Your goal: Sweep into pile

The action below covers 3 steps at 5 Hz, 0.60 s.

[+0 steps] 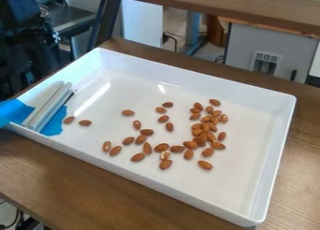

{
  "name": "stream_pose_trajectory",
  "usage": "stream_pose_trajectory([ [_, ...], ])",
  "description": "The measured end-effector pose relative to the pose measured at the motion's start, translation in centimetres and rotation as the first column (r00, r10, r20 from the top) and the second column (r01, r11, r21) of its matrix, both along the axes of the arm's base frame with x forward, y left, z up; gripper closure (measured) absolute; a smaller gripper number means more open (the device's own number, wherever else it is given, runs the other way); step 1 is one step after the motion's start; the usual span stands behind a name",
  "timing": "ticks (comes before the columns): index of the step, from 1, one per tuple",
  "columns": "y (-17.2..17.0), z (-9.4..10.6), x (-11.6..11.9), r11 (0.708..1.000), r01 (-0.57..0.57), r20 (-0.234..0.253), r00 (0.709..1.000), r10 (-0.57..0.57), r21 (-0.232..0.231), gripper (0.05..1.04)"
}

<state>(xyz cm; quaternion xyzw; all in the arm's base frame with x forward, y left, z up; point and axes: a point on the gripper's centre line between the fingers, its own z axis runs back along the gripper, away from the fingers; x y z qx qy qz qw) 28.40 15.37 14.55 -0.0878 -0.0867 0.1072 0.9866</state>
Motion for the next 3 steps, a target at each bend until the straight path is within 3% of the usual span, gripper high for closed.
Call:
stream_pose_trajectory([
  [1, 0.0, -0.9, 0.0, 1.000, -0.003, -0.021, 1.000, 0.003, -0.012, 0.083],
  [3, 0.8, -3.0, 1.0, 0.999, -0.038, -0.005, 0.999, 0.038, 0.035, 0.083],
])
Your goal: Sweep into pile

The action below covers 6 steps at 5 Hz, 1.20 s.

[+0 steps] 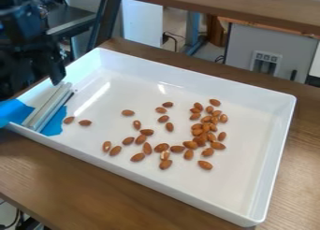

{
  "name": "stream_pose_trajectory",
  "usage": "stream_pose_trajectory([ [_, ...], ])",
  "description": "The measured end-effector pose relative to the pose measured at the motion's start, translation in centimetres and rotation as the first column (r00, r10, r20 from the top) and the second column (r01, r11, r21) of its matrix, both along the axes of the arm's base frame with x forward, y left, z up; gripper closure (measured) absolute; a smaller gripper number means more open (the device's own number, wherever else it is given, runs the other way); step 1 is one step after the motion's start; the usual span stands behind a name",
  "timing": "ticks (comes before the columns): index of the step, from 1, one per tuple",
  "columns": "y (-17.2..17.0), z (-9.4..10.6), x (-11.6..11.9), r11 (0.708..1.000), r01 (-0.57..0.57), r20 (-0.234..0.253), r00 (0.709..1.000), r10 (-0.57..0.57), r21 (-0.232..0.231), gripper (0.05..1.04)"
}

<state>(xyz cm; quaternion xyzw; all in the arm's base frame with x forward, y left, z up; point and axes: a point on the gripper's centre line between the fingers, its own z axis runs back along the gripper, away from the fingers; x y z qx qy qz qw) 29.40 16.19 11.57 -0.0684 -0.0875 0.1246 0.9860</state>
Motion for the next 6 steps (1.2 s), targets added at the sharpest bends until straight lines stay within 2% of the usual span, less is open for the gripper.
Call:
stream_pose_trajectory([
  [3, 0.9, -2.0, 0.2, 0.997, -0.027, 0.030, 0.999, 0.025, 0.070, 0.083],
  [5, 0.9, -3.4, -0.3, 0.996, -0.036, 0.027, 0.999, 0.034, 0.086, 0.082],
  [6, 0.7, -4.5, -0.3, 0.996, -0.028, 0.001, 1.000, 0.028, 0.084, 0.144],
])
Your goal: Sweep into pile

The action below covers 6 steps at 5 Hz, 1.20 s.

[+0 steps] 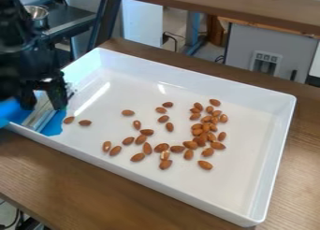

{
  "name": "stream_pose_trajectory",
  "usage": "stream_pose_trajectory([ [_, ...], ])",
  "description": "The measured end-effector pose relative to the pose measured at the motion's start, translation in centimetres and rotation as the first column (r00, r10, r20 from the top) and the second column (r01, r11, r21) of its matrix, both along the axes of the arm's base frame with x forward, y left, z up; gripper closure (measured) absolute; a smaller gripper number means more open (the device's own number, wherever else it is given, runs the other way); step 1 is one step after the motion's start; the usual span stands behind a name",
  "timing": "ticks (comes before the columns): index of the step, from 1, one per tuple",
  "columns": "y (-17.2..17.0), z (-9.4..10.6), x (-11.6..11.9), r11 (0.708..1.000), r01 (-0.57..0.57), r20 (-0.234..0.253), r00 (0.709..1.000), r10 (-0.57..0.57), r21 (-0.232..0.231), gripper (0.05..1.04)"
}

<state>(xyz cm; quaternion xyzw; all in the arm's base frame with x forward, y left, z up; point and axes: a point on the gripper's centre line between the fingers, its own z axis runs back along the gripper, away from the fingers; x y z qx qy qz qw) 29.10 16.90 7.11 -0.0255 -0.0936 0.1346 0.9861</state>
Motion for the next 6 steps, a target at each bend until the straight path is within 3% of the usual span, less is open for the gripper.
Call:
stream_pose_trajectory([
  [2, 0.0, -1.2, -0.4, 1.000, -0.004, -0.027, 1.000, 0.004, -0.001, 0.697],
  [4, -1.6, -1.5, -2.0, 0.999, 0.043, -0.043, 0.998, -0.045, -0.028, 0.707],
  [6, -5.8, -1.6, -2.6, 0.995, 0.071, -0.082, 0.994, -0.077, -0.070, 0.707],
])
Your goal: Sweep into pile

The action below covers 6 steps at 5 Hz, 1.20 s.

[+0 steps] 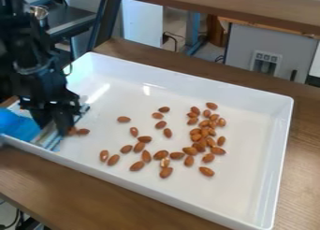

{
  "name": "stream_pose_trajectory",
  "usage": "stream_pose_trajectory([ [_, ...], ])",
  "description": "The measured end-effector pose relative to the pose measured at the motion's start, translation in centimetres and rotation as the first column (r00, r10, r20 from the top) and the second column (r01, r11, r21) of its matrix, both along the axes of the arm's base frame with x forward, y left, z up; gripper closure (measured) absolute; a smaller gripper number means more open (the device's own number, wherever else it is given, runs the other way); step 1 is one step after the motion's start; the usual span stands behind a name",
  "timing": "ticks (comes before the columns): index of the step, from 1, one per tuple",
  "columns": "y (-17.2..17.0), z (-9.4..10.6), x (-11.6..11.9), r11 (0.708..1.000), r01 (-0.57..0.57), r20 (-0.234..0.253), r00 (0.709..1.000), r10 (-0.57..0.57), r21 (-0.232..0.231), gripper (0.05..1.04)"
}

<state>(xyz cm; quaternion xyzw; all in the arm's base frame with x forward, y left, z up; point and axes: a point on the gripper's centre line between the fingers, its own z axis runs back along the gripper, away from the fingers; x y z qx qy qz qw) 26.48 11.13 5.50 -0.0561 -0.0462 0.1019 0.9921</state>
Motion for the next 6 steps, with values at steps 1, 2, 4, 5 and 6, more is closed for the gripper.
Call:
stream_pose_trajectory([
  [1, -1.7, -0.1, 0.5, 1.000, -0.020, -0.013, 1.000, 0.020, 0.002, 0.707],
  [2, -2.8, -0.2, 1.5, 0.999, -0.043, -0.002, 0.999, 0.043, 0.010, 0.707],
  [4, -4.7, -0.3, 3.2, 0.992, -0.120, -0.009, 0.993, 0.120, -0.042, 0.708],
  [5, -5.9, -0.4, 4.3, 0.986, -0.150, -0.016, 0.989, 0.150, -0.065, 0.708],
  [6, -6.9, -0.3, 5.3, 0.975, -0.199, -0.027, 0.980, 0.198, -0.096, 0.708],
])
